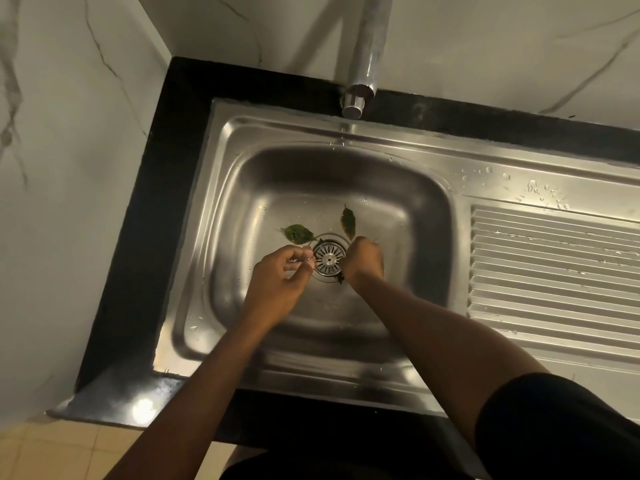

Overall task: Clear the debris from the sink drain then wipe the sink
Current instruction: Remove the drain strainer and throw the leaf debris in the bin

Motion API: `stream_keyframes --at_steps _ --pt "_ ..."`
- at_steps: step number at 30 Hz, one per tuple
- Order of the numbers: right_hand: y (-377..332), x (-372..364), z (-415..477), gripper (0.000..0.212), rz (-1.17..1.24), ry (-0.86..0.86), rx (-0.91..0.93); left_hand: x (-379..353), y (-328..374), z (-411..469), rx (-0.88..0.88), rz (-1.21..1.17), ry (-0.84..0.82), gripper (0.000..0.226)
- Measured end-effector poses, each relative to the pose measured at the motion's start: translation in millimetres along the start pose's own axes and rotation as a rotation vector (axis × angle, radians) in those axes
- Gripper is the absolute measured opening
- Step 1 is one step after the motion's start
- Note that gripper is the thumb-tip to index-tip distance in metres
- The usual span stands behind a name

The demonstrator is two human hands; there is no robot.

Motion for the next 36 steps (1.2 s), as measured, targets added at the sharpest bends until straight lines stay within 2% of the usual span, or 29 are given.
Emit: stream_keyframes --at_steps 6,12,16,22,28,32,36 --pt "-0.1 -6.9 -4.3 0.010 0.096 0.055 -0.140 -3.8 -0.6 1.3 0.007 -0.012 -0.015 0.017" --pt "-7.9 -13.4 -7.4 0.023 0.370 0.080 -0.333 -9.3 -7.7 -3.1 0.015 -0.044 -0.018 0.010" --pt "-3.7 -10.7 -5.3 0.024 0.415 0.042 -0.385 -8.9 -11.9 -3.6 0.009 -0.042 -0.009 0.011" --pt "0.4 1.9 -8.5 0.020 0.388 -0.001 -0.322 -8.3 -10.3 -1.8 0.006 -0.033 -0.011 0.010" --pt "12.2 43.3 -24.7 0.020 0.404 0.001 -0.130 -10.6 -3.0 0.8 -0.014 -0.066 0.004 0.016" --pt "19.7 83.5 -38.0 0.007 0.560 0.096 -0.057 -15.7 7.5 1.5 -0.021 -0.115 0.006 0.016" --pt "27.4 121.2 -40.8 0.008 0.867 0.154 -0.055 -23.6 20.9 -1.4 -0.074 -0.111 -0.019 0.016"
Point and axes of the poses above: each hand's wrist, its own z-axis towards the middle knuckle, its own x-axis out of the back of the hand, y = z × x, the point moved 1 cm from there along z, towards the middle knuckle, and after that the axes turned 5 degrees about x, right-handed, at the moved point
